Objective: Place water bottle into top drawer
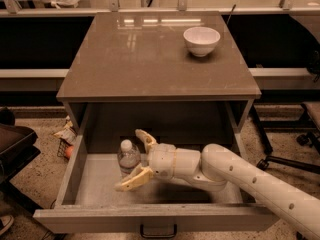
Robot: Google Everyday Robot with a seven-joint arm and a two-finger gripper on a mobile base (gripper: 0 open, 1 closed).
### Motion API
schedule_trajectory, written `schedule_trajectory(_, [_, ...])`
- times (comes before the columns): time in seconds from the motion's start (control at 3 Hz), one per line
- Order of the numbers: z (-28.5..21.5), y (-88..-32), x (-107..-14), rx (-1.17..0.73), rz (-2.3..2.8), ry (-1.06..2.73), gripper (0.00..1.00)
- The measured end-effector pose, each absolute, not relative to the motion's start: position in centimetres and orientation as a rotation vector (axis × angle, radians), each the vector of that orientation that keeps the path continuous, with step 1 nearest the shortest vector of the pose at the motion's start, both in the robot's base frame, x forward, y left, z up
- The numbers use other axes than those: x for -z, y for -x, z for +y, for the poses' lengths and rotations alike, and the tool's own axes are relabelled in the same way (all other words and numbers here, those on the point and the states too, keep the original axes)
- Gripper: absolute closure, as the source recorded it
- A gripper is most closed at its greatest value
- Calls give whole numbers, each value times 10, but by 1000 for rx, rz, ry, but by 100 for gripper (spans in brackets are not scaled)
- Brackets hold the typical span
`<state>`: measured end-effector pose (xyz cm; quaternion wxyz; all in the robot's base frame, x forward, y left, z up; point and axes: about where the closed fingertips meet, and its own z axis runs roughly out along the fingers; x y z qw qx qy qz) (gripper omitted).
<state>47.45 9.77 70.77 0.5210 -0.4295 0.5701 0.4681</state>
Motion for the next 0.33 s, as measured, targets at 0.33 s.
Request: schedule_trajectory(0.33, [98, -474, -708, -1122, 1366, 1029, 0])
